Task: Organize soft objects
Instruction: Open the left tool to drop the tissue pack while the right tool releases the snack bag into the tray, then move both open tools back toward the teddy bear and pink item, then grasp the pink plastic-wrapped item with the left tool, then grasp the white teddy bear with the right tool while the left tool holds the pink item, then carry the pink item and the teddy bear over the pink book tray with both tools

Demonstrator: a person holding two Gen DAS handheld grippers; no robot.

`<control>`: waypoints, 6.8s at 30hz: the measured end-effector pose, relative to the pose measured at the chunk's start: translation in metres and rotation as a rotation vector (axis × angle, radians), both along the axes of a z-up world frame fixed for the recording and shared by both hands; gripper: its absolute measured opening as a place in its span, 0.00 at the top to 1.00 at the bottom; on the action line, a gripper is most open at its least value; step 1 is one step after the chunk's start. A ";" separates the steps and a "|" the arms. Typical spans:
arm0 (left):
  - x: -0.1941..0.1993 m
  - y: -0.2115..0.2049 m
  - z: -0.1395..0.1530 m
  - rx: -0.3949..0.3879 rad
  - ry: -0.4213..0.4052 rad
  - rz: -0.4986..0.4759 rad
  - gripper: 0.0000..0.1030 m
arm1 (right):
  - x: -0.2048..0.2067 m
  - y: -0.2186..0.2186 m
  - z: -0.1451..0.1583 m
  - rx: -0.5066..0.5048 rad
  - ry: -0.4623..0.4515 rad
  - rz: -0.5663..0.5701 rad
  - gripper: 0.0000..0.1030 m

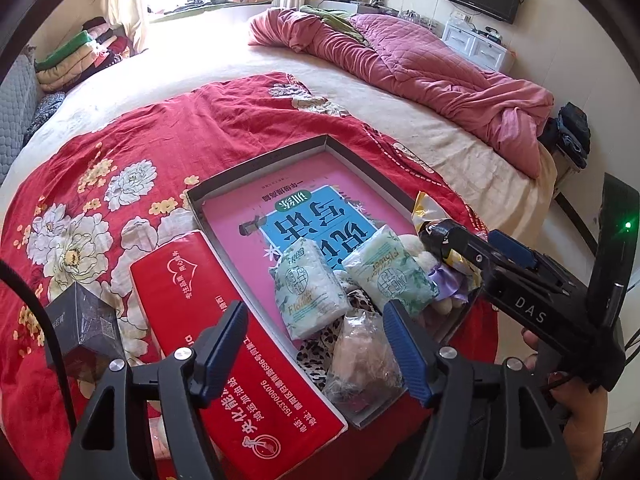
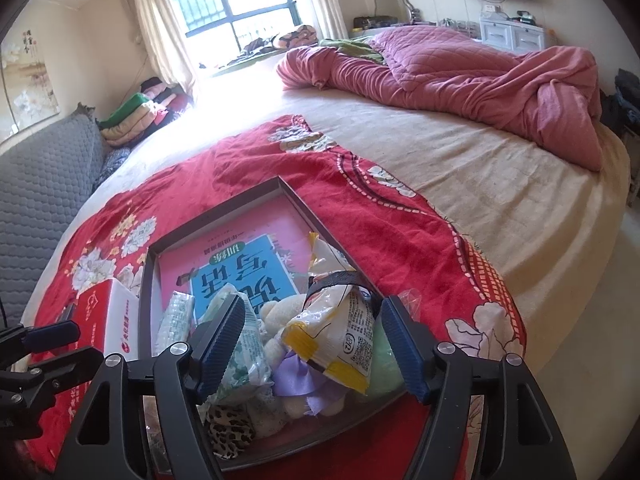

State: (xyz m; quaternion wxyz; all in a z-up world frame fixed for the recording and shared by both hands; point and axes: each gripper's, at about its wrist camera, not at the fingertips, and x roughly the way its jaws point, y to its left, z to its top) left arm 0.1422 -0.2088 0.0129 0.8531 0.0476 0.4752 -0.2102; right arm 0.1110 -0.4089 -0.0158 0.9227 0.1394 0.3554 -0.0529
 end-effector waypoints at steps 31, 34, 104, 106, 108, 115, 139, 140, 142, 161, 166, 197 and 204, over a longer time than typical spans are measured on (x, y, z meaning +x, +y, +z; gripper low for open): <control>-0.055 0.107 0.027 -0.022 -0.060 0.145 0.32 | -0.038 0.124 0.080 -0.126 -0.153 0.304 0.25; -0.062 0.122 0.025 -0.027 -0.054 0.163 0.32 | -0.041 0.142 0.081 -0.117 -0.152 0.352 0.25; -0.038 0.215 -0.097 -0.111 0.114 -0.123 0.89 | -0.012 0.265 0.021 -0.261 0.072 0.621 0.25; -0.042 0.230 -0.093 -0.122 0.130 -0.100 0.88 | -0.012 0.273 0.021 -0.291 0.068 0.653 0.25; -0.045 0.248 -0.092 -0.109 0.138 -0.054 0.88 | -0.011 0.284 0.019 -0.328 0.075 0.695 0.25; -0.052 0.306 -0.087 -0.118 0.118 0.087 0.88 | -0.006 0.324 -0.016 -0.432 0.178 0.818 0.25; -0.058 0.299 -0.041 -0.184 0.006 0.147 0.88 | 0.012 0.323 -0.032 -0.354 0.197 0.756 0.68; -0.058 0.295 -0.034 -0.179 -0.007 0.148 0.88 | 0.011 0.315 -0.020 -0.283 0.171 0.753 0.68; -0.057 0.286 -0.018 -0.169 -0.030 0.148 0.88 | 0.007 0.304 0.002 -0.212 0.126 0.731 0.68; -0.028 0.100 0.052 -0.125 -0.125 -0.016 0.88 | -0.011 0.128 0.089 -0.054 -0.092 0.325 0.68; -0.019 0.054 0.039 -0.114 -0.085 -0.044 0.88 | -0.019 0.085 0.092 -0.032 -0.113 0.258 0.67; 0.023 -0.033 -0.043 0.045 0.059 -0.037 0.87 | 0.028 0.032 0.005 -0.014 0.017 0.184 0.65; 0.028 -0.031 -0.050 0.052 0.081 -0.020 0.87 | 0.032 0.029 -0.004 0.029 0.021 0.198 0.60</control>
